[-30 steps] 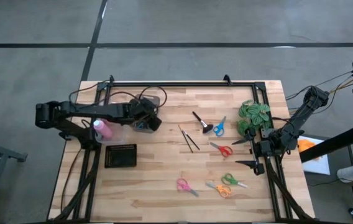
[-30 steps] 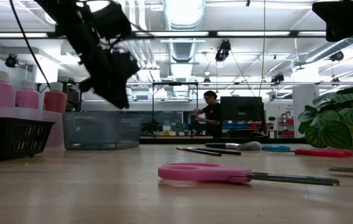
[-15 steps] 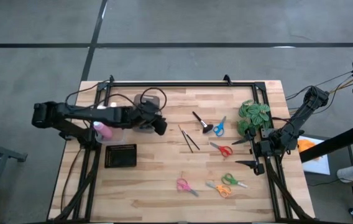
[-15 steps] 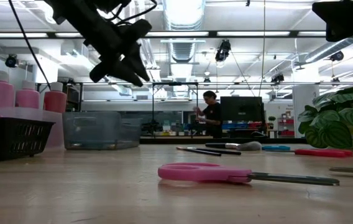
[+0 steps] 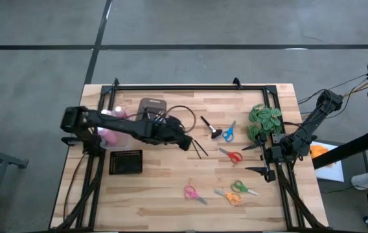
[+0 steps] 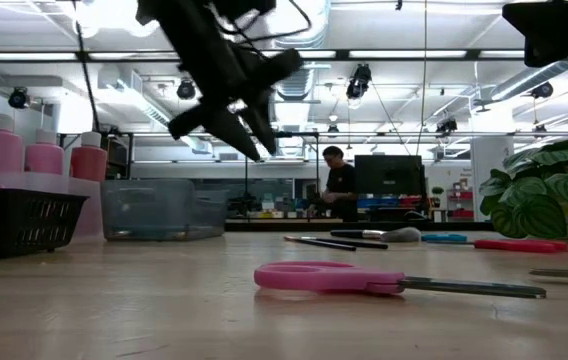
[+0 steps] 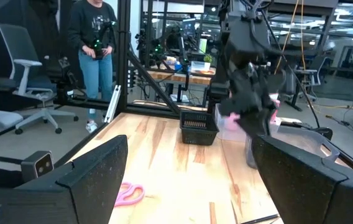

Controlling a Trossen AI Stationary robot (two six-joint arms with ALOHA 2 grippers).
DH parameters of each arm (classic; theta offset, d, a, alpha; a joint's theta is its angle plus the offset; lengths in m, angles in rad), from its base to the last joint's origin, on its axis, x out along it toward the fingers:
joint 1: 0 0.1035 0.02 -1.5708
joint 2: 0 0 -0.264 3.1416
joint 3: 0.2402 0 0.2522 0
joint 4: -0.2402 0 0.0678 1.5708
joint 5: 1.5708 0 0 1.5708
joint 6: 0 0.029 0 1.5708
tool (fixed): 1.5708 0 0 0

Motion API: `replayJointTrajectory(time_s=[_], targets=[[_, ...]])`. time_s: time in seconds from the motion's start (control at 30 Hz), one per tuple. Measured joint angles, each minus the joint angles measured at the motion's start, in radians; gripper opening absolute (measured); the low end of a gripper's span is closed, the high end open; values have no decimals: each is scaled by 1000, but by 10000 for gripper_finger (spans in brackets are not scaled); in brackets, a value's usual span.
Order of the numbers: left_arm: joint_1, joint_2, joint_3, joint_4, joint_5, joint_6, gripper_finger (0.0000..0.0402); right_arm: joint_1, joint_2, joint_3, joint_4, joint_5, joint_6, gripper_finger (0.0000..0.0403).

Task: Pick & Place Paint Supplies
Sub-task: Put the middle gold brush into the black bin

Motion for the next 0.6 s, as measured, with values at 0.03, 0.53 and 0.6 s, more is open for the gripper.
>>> replayJointTrajectory(time_s=[0.03, 0.53, 0.6], targets=[[0, 32, 26, -3, 9, -4, 118, 0, 0, 0, 0, 0, 1, 341], [0, 309, 213, 8, 68, -273, 118, 0, 0, 0, -1, 0, 0, 341], [-1, 316, 213, 7, 69, -304, 118, 0, 0, 0, -2, 0, 1, 341]])
